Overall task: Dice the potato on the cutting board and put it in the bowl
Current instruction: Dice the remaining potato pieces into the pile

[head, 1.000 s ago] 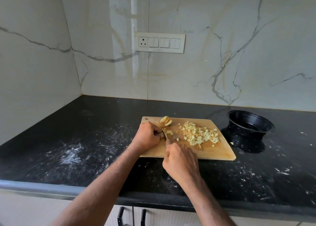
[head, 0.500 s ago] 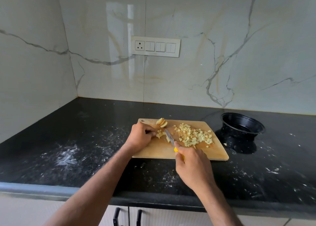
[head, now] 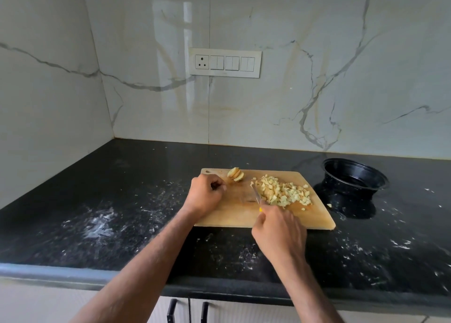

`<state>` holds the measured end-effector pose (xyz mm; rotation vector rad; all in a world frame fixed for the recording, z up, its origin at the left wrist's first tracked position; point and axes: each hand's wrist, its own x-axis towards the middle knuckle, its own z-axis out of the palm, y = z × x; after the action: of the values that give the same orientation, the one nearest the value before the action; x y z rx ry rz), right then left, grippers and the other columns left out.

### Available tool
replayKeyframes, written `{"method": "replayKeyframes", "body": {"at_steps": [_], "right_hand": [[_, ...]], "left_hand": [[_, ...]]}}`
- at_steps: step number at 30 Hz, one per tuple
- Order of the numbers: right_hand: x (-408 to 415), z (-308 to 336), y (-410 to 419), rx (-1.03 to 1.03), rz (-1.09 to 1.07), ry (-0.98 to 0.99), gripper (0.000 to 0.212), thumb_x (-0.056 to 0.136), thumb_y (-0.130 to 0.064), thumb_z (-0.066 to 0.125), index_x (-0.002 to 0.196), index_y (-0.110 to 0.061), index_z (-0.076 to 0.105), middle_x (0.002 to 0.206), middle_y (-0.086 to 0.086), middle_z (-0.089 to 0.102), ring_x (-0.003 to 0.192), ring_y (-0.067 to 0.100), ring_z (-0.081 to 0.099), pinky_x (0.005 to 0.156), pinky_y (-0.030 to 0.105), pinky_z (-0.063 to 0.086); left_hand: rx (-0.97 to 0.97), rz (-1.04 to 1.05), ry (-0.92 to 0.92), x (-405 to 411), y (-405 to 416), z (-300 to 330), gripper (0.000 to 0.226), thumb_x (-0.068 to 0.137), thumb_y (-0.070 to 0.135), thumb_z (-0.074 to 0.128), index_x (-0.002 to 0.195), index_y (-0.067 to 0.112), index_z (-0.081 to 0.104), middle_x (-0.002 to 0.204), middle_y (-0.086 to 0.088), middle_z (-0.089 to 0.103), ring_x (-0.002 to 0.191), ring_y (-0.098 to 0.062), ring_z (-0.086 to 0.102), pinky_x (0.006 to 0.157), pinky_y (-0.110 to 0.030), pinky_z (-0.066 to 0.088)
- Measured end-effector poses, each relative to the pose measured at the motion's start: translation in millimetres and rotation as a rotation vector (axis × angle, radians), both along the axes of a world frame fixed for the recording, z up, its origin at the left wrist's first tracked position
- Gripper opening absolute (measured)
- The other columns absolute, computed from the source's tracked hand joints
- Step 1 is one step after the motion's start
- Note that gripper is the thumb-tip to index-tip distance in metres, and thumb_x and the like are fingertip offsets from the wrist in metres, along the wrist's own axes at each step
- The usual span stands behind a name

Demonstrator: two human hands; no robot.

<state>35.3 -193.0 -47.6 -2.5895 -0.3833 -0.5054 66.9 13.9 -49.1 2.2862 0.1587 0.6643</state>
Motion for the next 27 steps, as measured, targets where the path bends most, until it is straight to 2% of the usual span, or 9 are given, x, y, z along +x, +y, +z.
{"method": "replayKeyframes", "body": {"at_steps": [5,9,11,14,16,18,20,24,27], "right_hand": [[0.6,2.8,6.6,-0.069,0.053,-0.038,0.031,0.102,-0.030,0.050,0.129,-0.026,0.066,0.061,-0.017,0.058,0.043,-0.002,0.049,0.039,0.011,0.037],[2.3,1.0,3.8,-0.105,0.050,-0.007,0.031,0.102,-0.027,0.049,0.129,-0.026,0.066,0.066,-0.016,0.060,0.046,0.000,0.051,0.041,0.012,0.040],[5.2,2.4,-4.8,-0.060,0.006,-0.009,0.032,0.100,-0.027,0.053,0.129,-0.025,0.067,0.065,-0.018,0.060,0.043,-0.003,0.049,0.036,0.011,0.033],[9.0,10.2,-8.2,-0.060,-0.002,-0.068,0.030,0.097,-0.029,0.058,0.125,-0.028,0.070,0.054,-0.018,0.055,0.036,-0.006,0.036,0.034,0.010,0.018],[17.0,17.4,-3.4,-0.102,0.017,-0.111,0.033,0.097,-0.030,0.058,0.129,-0.030,0.068,0.046,-0.019,0.040,0.034,-0.005,0.034,0.034,0.010,0.015],[27.3,21.3,1.6,-0.126,0.028,-0.132,0.040,0.099,-0.033,0.056,0.138,-0.031,0.059,0.046,-0.017,0.038,0.036,-0.002,0.036,0.034,0.013,0.021],[33.9,19.1,4.9,-0.127,0.052,-0.126,0.044,0.100,-0.034,0.052,0.145,-0.032,0.052,0.048,-0.014,0.045,0.039,0.001,0.040,0.035,0.017,0.031],[38.4,8.4,3.9,-0.101,0.100,-0.127,0.044,0.098,-0.030,0.055,0.143,-0.029,0.055,0.050,-0.014,0.049,0.039,0.001,0.042,0.037,0.019,0.043],[41.8,8.8,-0.8,-0.100,0.065,-0.135,0.043,0.097,-0.032,0.057,0.140,-0.031,0.058,0.046,-0.016,0.042,0.037,-0.001,0.037,0.036,0.016,0.034]], "left_hand": [[0.015,0.007,-0.016,-0.8,-1.6,0.0,0.011,0.091,0.013,0.069,0.086,0.017,0.079,0.082,0.010,0.072,0.079,-0.003,0.064,0.070,-0.011,0.045],[0.024,-0.012,0.007,-3.3,-3.1,1.1,0.012,0.093,0.012,0.068,0.092,0.015,0.079,0.086,0.007,0.073,0.082,-0.005,0.065,0.075,-0.019,0.051],[0.025,-0.013,0.007,-2.7,-2.7,1.1,0.011,0.092,0.013,0.069,0.092,0.015,0.079,0.087,0.007,0.073,0.082,-0.005,0.065,0.075,-0.017,0.050],[-0.011,-0.001,-0.008,1.1,-1.5,2.0,0.009,0.090,0.013,0.072,0.090,0.017,0.079,0.086,0.011,0.072,0.083,-0.002,0.064,0.072,-0.008,0.047],[-0.047,0.000,-0.014,6.6,0.7,5.4,0.012,0.089,0.010,0.072,0.090,0.020,0.079,0.085,0.014,0.071,0.082,-0.001,0.064,0.068,-0.003,0.045],[-0.062,-0.002,0.002,15.5,3.8,10.9,0.016,0.090,0.008,0.069,0.094,0.020,0.079,0.088,0.013,0.071,0.083,-0.005,0.064,0.067,-0.004,0.046],[-0.039,0.000,0.034,27.5,6.9,16.2,0.018,0.092,0.009,0.067,0.102,0.019,0.078,0.092,0.009,0.071,0.086,-0.007,0.064,0.073,-0.011,0.049],[0.036,-0.060,0.166,56.5,9.4,22.9,0.030,0.091,0.024,0.074,0.121,0.019,0.072,0.108,0.004,0.071,0.102,-0.015,0.065,0.090,-0.029,0.052],[0.035,-0.104,0.266,72.3,8.1,26.0,0.047,0.088,0.036,0.077,0.131,0.021,0.065,0.119,0.004,0.068,0.108,-0.017,0.063,0.100,-0.039,0.052]]}}
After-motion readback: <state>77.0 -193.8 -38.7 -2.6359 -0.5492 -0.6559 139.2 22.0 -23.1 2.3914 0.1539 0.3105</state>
